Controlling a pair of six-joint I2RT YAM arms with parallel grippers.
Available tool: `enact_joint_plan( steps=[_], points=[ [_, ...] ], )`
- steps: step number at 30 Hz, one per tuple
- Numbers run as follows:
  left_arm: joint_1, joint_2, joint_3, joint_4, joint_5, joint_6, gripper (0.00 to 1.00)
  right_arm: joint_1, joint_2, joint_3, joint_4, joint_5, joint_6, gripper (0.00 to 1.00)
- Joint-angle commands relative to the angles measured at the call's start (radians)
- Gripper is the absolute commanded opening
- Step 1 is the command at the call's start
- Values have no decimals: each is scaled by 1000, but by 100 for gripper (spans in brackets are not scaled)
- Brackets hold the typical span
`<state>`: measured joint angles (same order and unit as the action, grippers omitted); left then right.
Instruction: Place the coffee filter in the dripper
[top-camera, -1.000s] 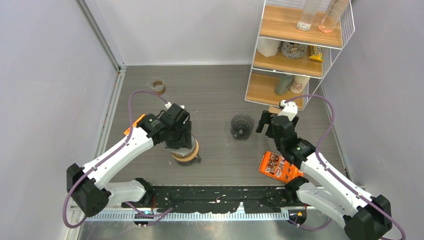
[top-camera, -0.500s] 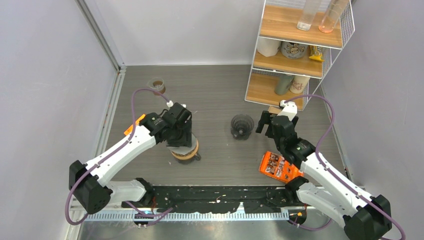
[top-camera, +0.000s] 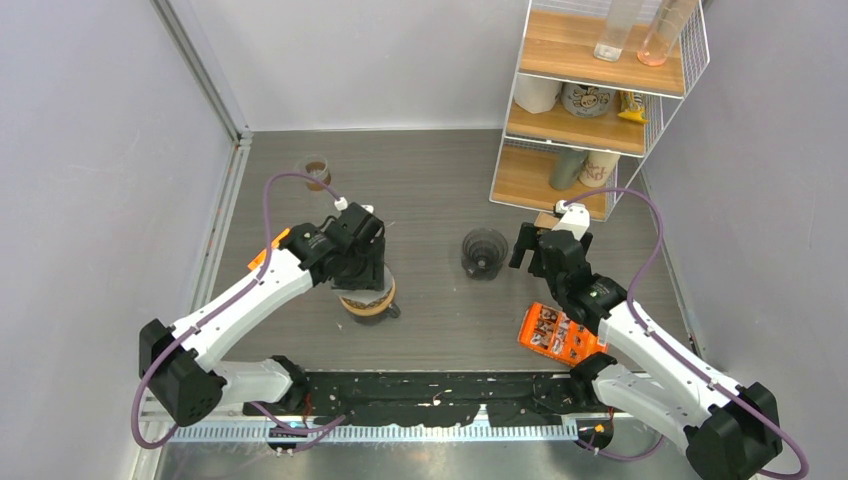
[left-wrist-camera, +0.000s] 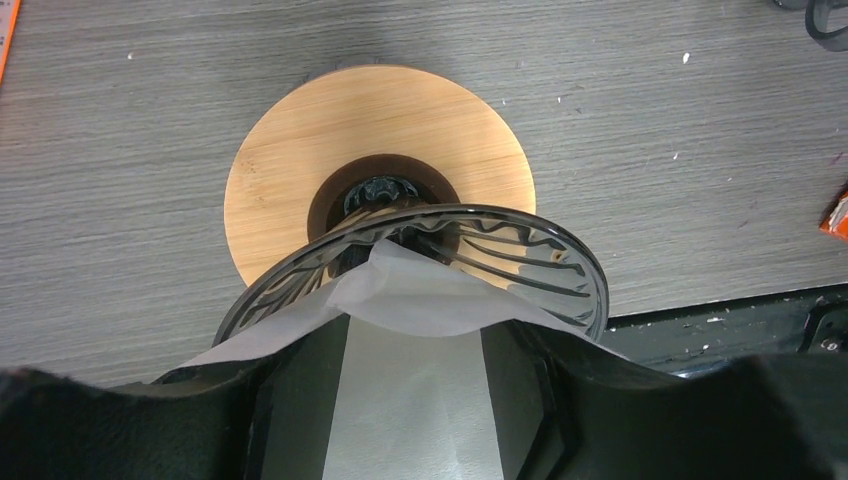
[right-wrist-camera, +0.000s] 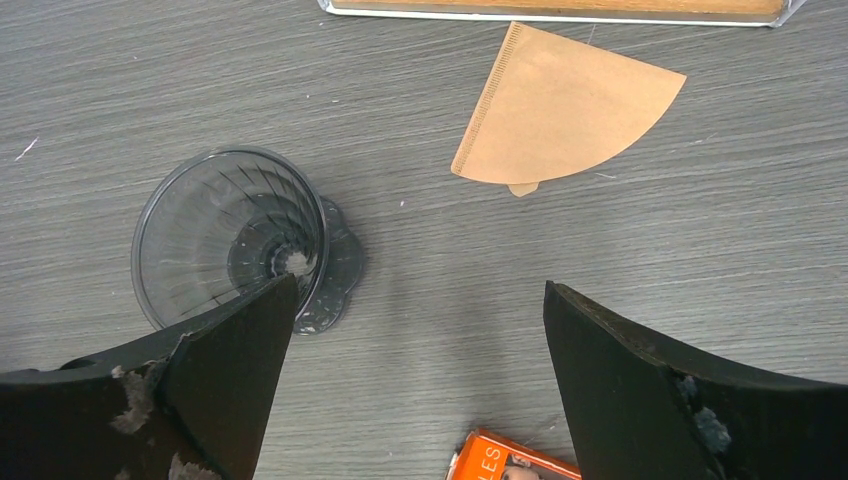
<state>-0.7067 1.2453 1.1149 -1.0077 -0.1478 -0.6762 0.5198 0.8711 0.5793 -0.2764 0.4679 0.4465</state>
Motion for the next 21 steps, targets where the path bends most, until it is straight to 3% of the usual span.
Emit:
enact_joint_plan(
  steps=[1,21],
  points=[
    [0,-27,29,-58,-39,21,61,-4,-3,21,26,1,-5,99],
    [0,-119,57,-60,-1,24,61,-4,-2,24,25,-8,-1,99]
  ],
)
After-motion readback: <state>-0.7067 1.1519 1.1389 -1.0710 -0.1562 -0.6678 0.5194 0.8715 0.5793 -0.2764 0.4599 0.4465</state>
